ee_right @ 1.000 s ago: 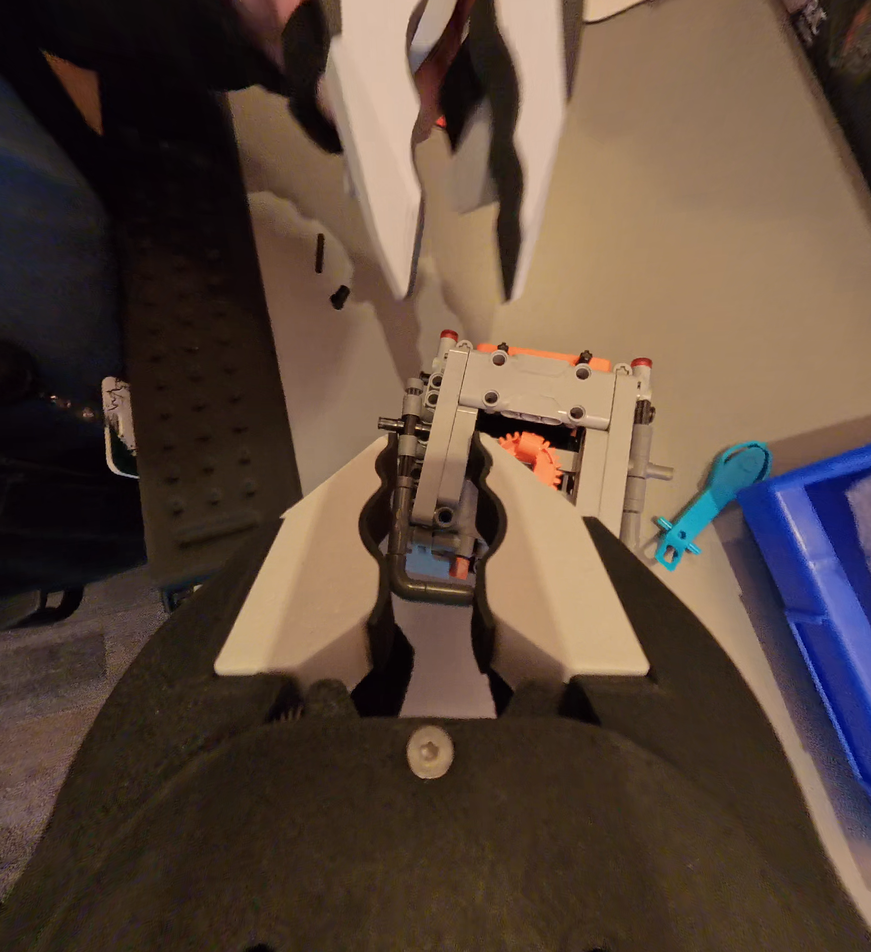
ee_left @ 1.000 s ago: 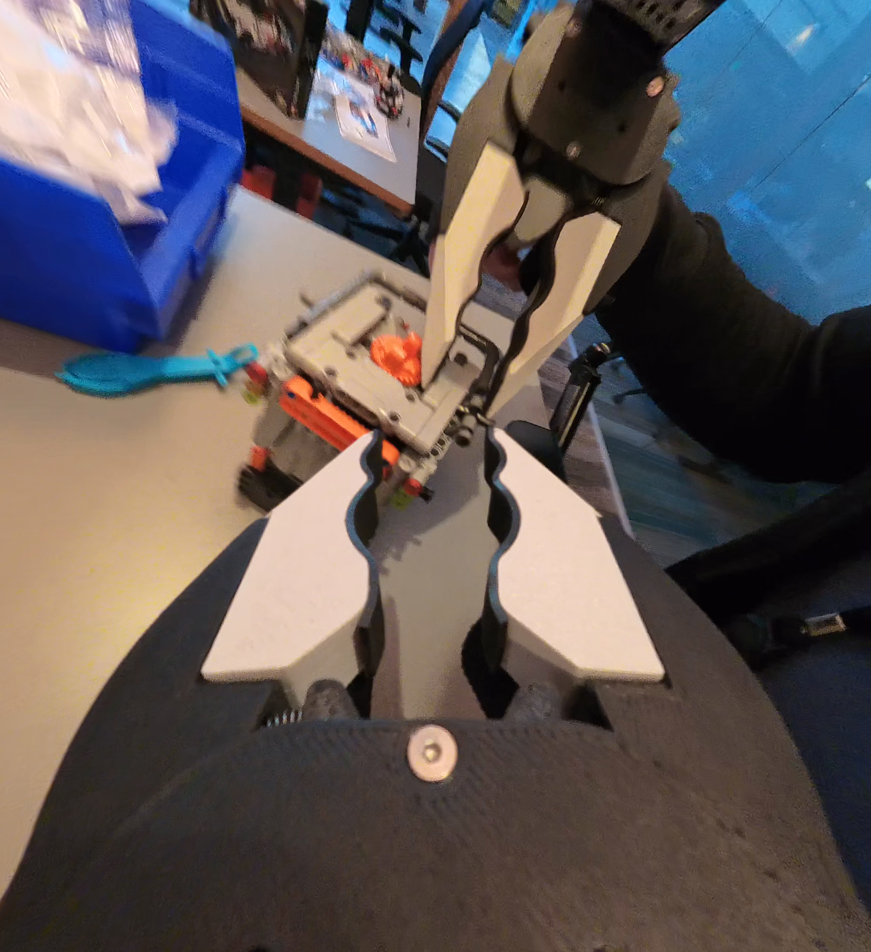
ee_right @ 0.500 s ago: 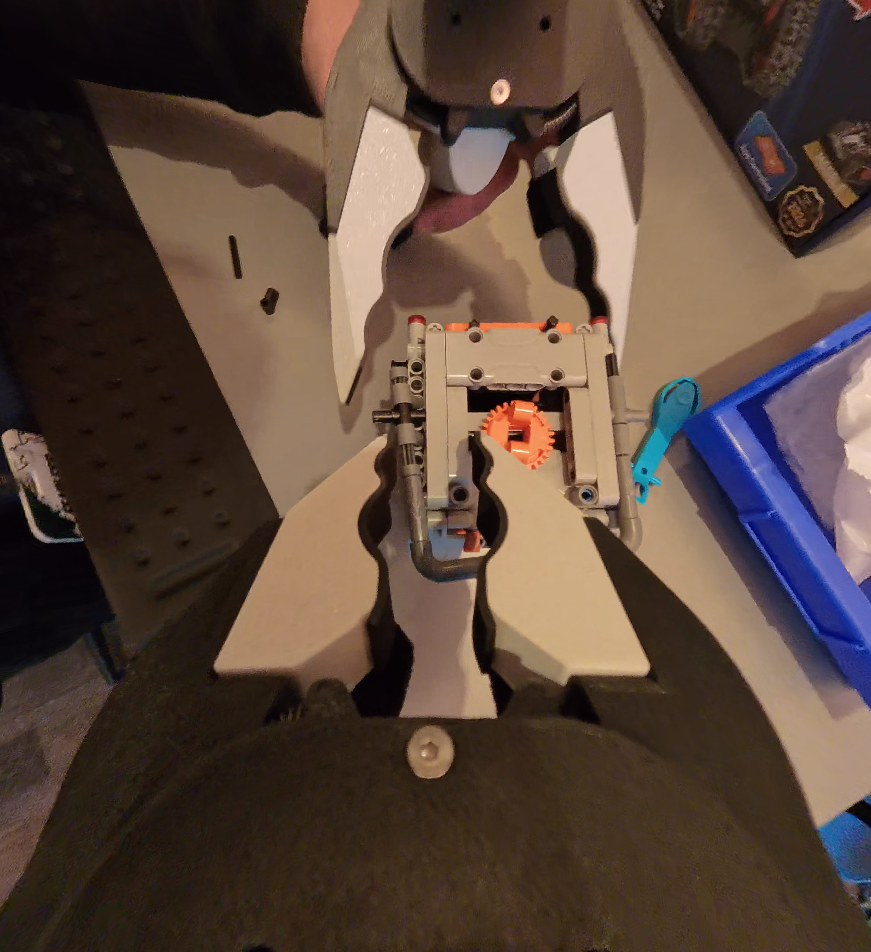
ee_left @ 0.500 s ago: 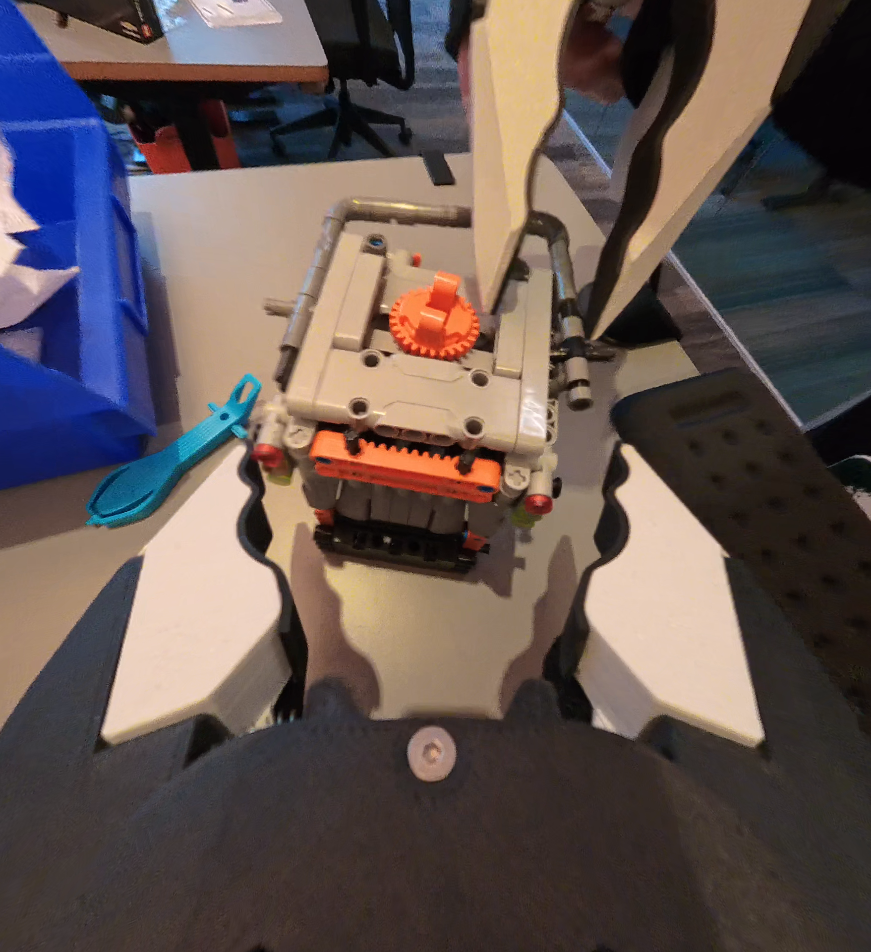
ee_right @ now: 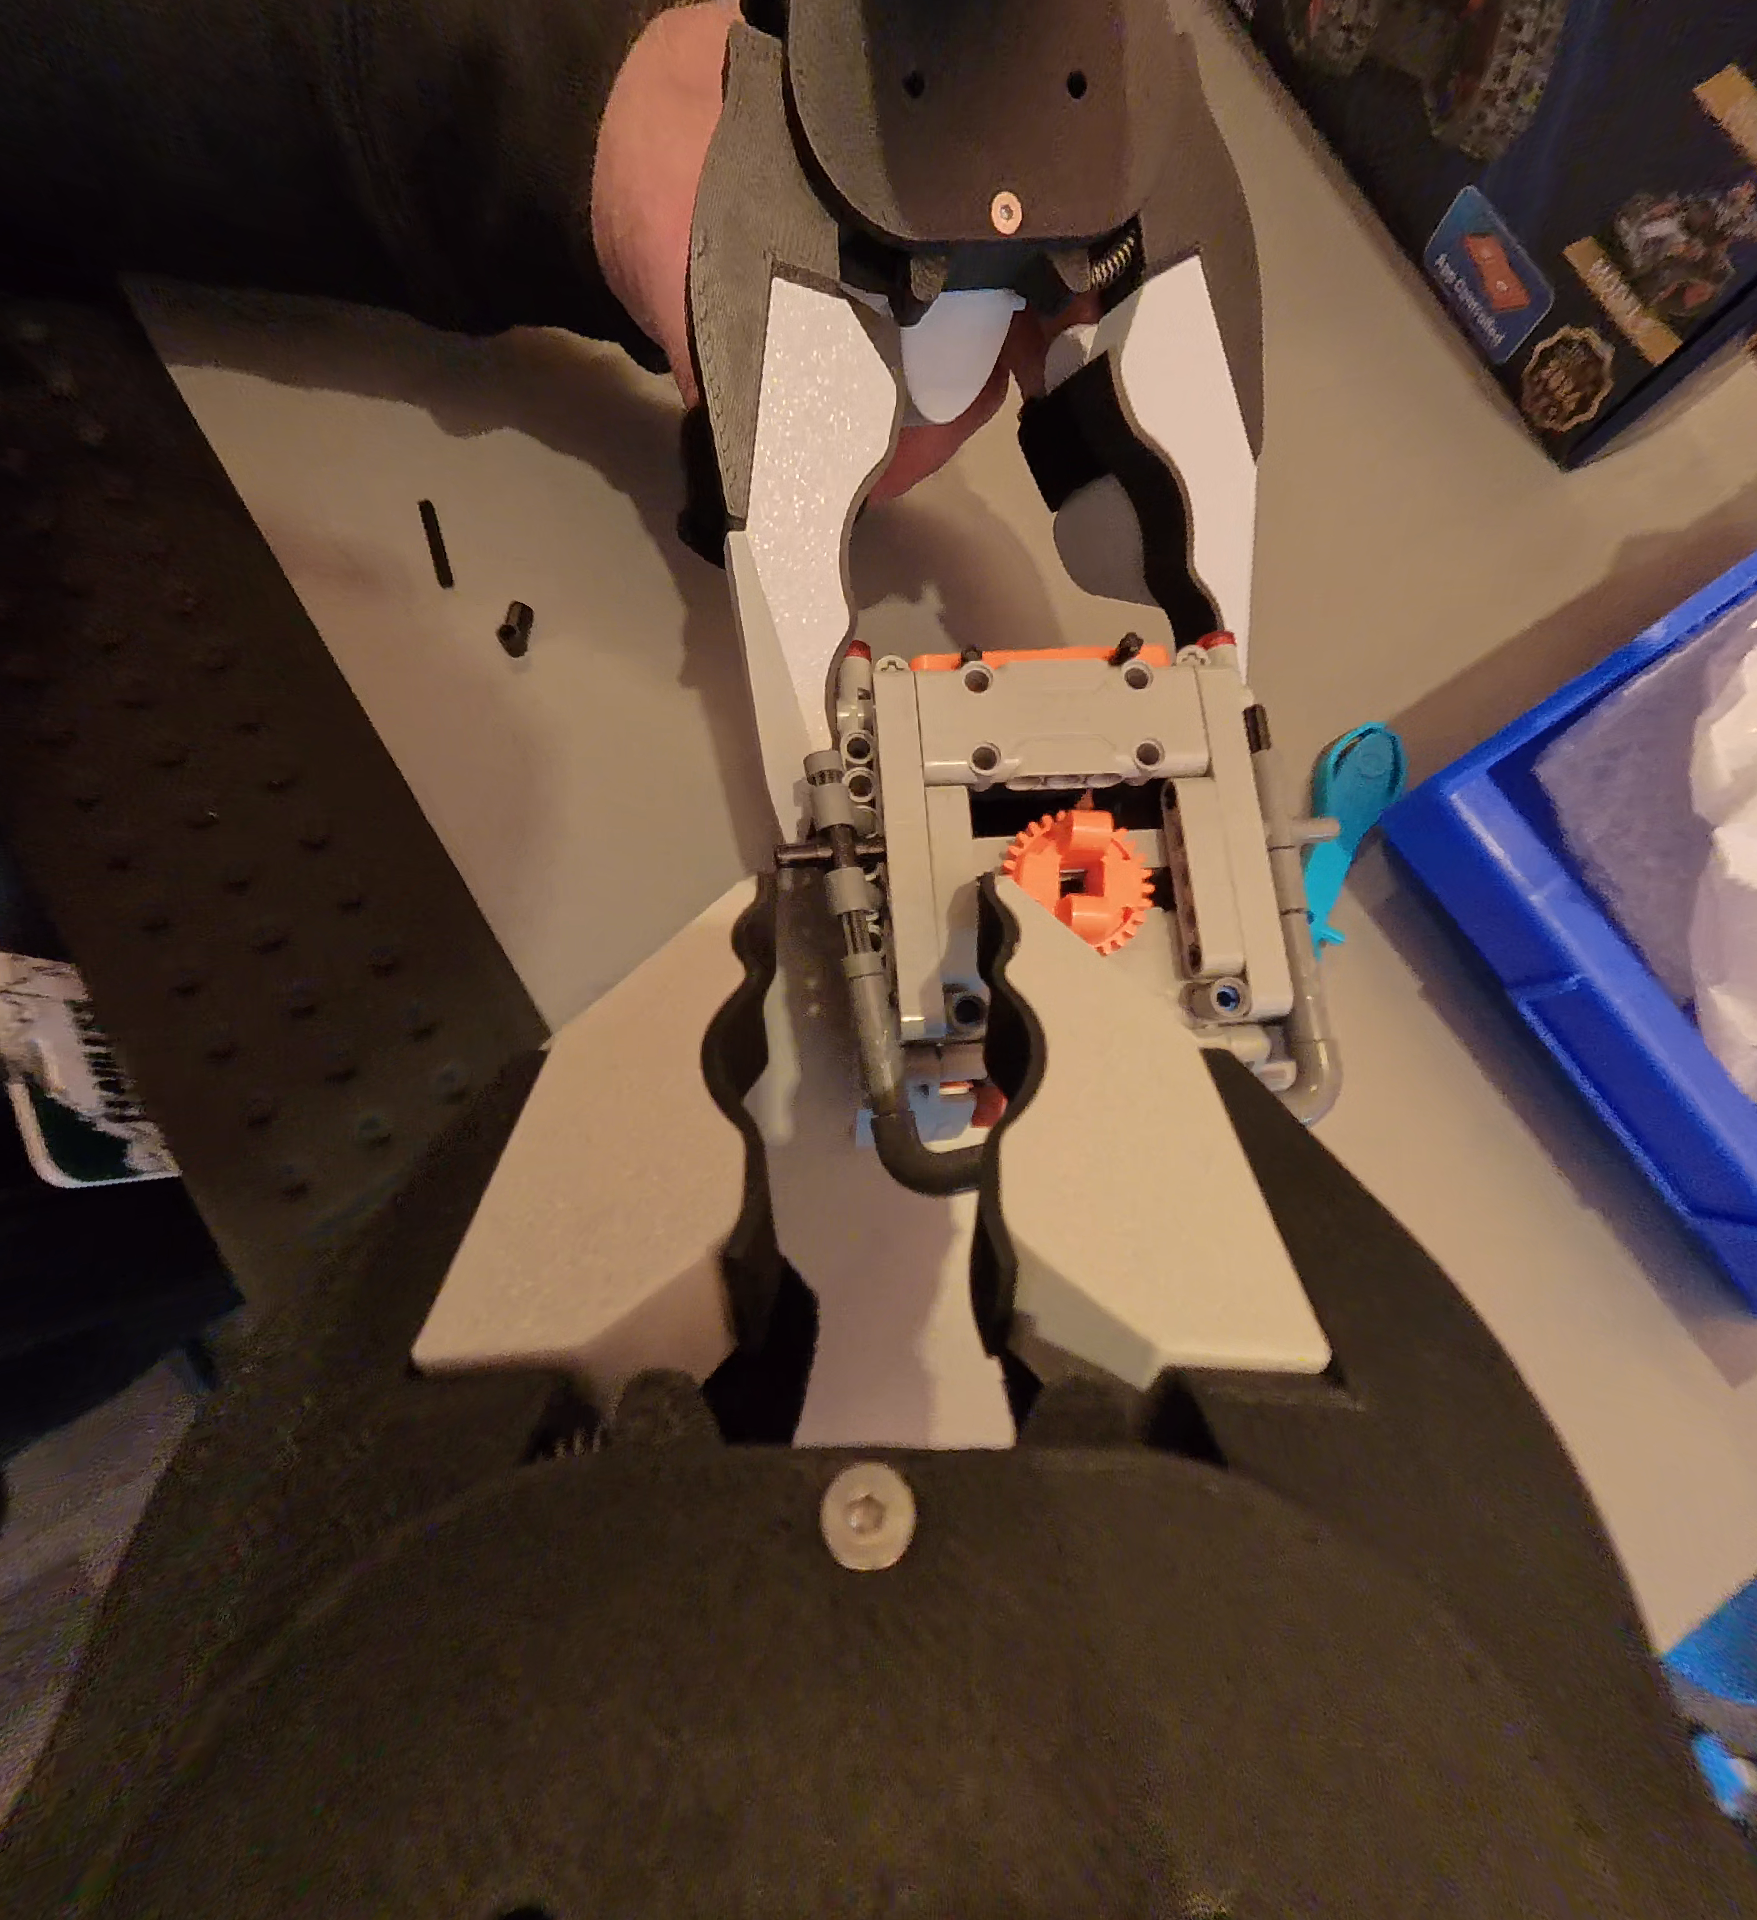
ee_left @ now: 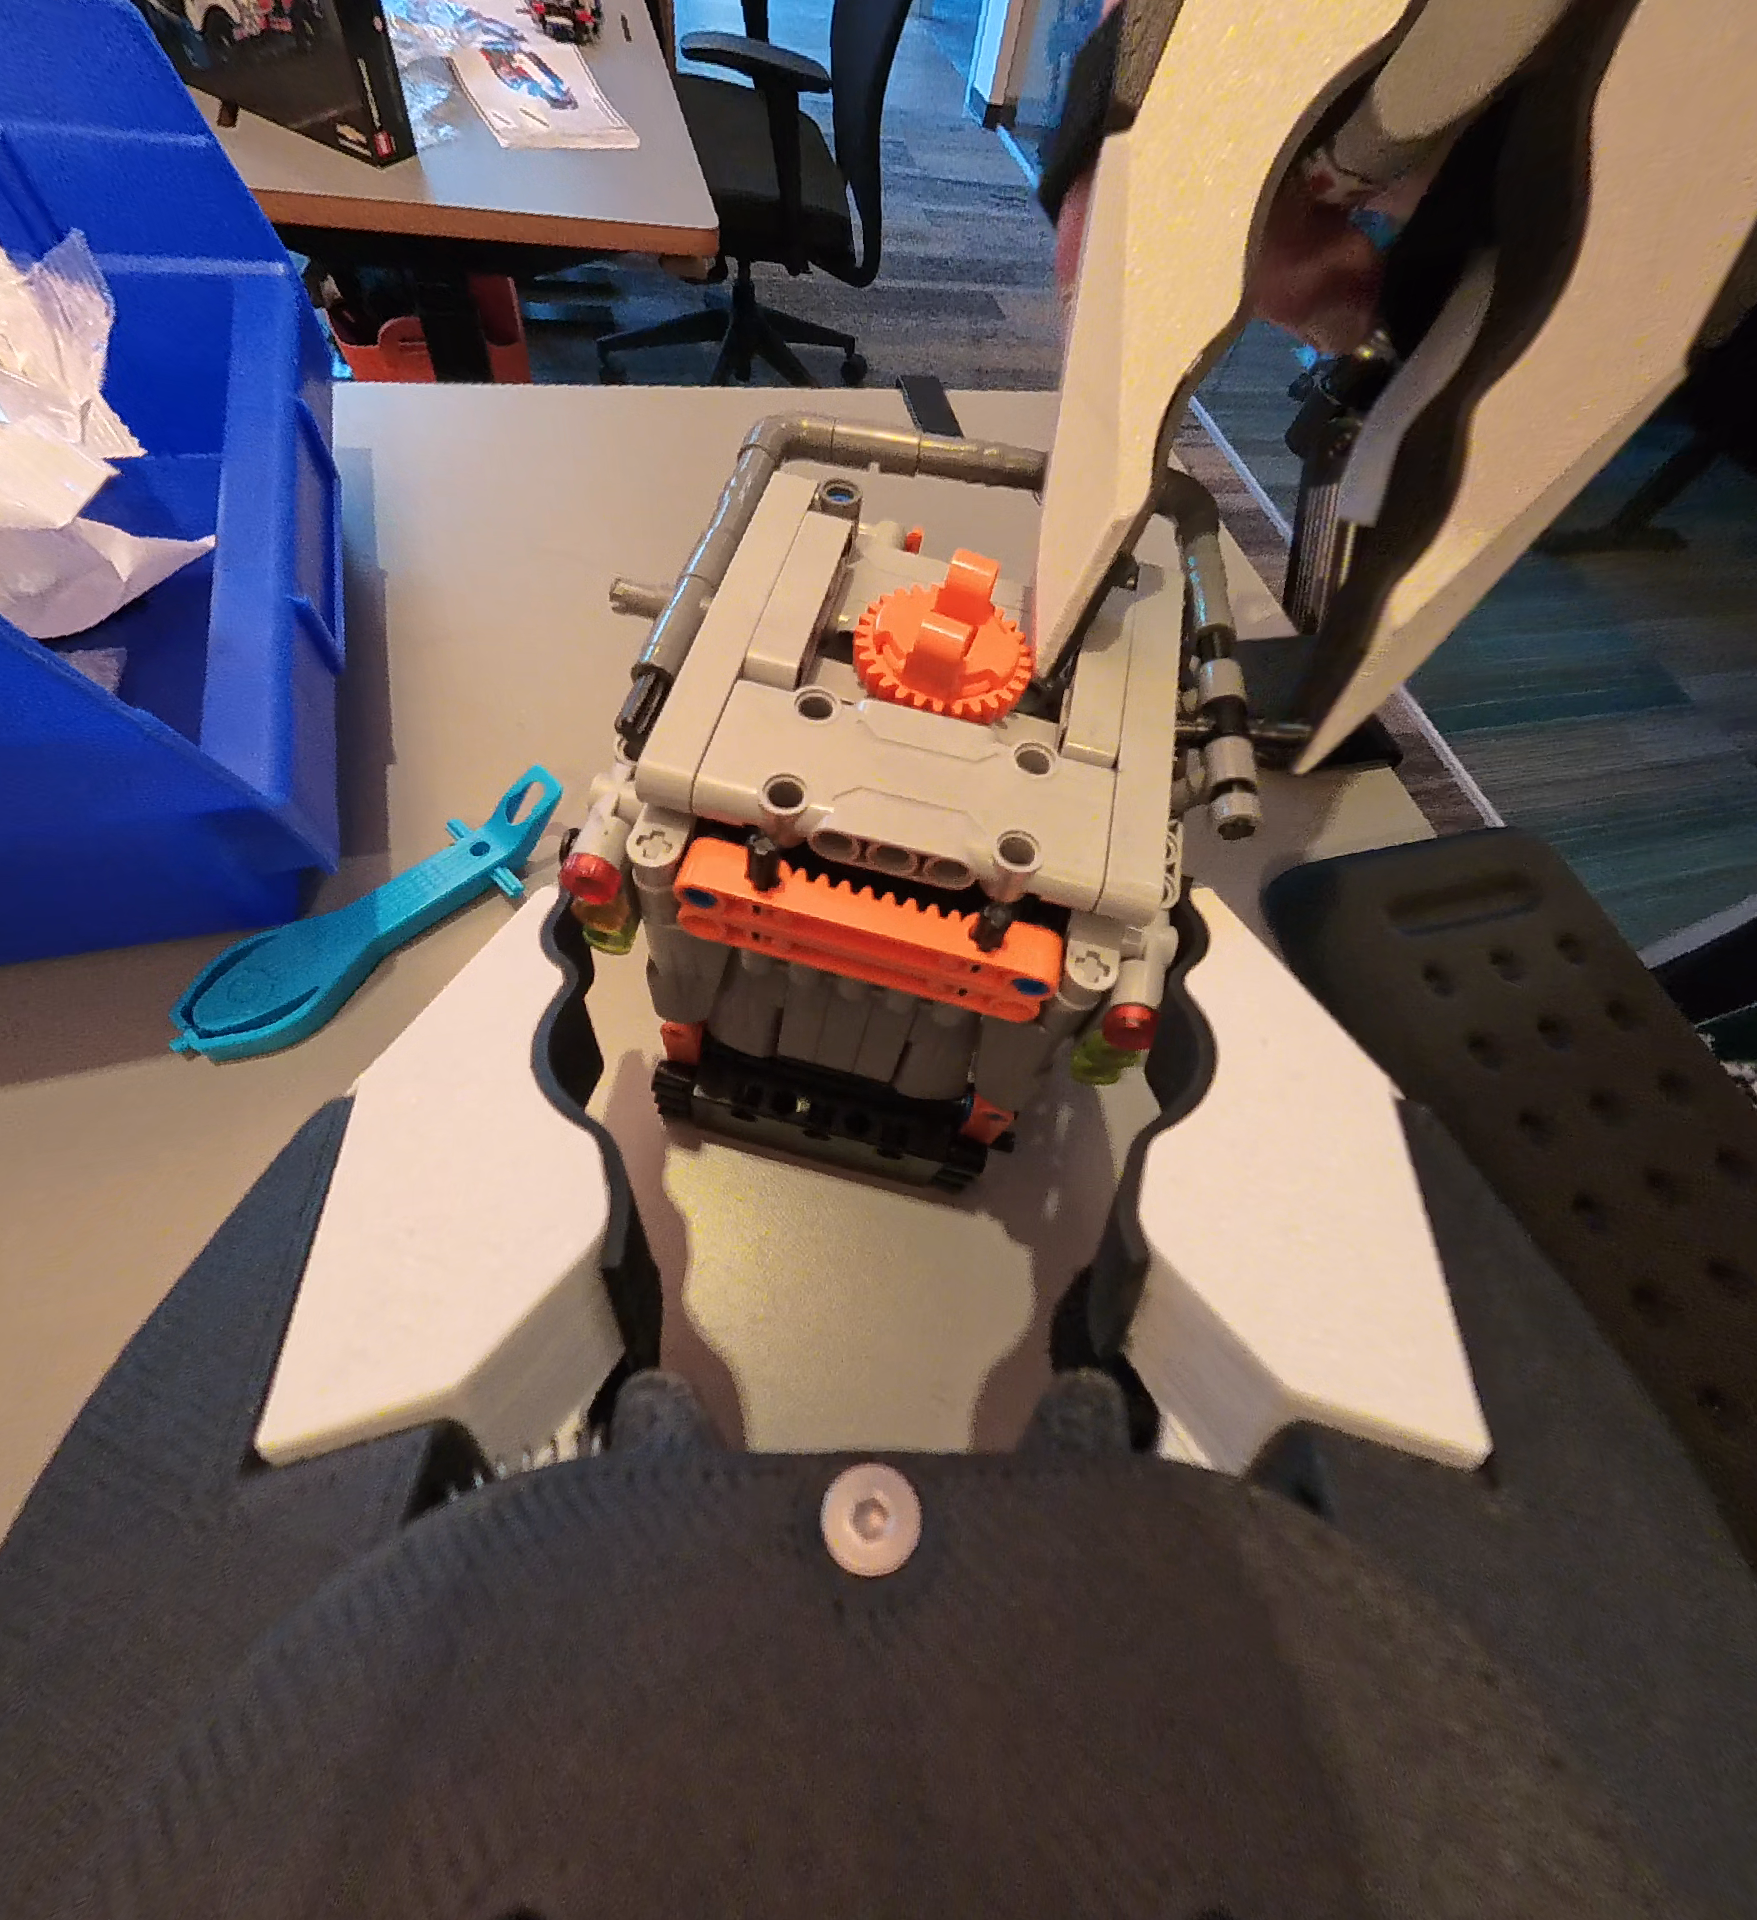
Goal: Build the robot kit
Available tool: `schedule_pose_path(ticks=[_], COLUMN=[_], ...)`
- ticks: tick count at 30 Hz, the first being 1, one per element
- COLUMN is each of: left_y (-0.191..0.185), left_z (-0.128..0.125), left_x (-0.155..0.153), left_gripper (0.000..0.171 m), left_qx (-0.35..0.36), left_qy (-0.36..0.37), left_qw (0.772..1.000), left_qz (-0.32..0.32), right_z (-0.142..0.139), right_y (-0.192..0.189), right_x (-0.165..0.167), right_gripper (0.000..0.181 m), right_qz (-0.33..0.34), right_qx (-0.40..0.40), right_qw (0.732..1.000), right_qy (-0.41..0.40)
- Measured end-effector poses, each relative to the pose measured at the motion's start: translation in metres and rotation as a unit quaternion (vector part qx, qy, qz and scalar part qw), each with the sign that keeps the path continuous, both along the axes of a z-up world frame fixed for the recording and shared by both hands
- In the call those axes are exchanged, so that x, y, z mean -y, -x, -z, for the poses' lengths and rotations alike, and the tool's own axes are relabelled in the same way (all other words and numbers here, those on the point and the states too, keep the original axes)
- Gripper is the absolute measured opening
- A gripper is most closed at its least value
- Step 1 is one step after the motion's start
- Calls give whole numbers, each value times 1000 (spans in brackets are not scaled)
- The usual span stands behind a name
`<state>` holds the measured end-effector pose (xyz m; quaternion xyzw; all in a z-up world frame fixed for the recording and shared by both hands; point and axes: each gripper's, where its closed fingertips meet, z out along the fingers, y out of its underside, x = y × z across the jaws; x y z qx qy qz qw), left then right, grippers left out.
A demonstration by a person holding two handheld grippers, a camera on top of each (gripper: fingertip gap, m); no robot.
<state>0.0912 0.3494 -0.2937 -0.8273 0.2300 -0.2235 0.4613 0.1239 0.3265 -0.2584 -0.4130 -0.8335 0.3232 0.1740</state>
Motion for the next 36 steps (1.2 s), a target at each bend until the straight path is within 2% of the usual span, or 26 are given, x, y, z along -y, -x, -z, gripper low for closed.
schedule_pose_path(ticks=[6,8,14,19,22,25,26,33,36], left_y=[0,0,0,0,0,0,0,0,0], left_z=[0,0,0,0,0,1,1,1,1], left_x=[-1,-2,-1,-2,-4,-4,-4,-4,-4], left_gripper=[106,106,106,106,106,106,106,107,106], left_qx=[2,3,9,13,14,8,5,6,7], left_qy=[3,3,-4,-2,3,7,7,10,9], left_qw=[1000,1000,1000,1000,1000,1000,1000,1000,1000], left_qz=[2,3,2,-4,-12,-21,-21,-25,-28], right_z=[-13,-6,-1,0,-9,-17,-13,-6,-5], right_y=[-2,-2,-1,0,2,-4,-6,-8,-8], right_x=[-5,-9,-7,-9,-14,-9,-8,-5,-6], right_gripper=[29,27,26,26,32,9,7,11,4], right_qz=[9,18,22,29,46,30,26,11,7], right_qx=[-5,13,-7,-23,-74,-117,-112,-104,-93], right_qw=[998,998,998,999,996,988,987,986,988], right_qy=[55,60,63,30,-28,-98,-116,-126,-122])
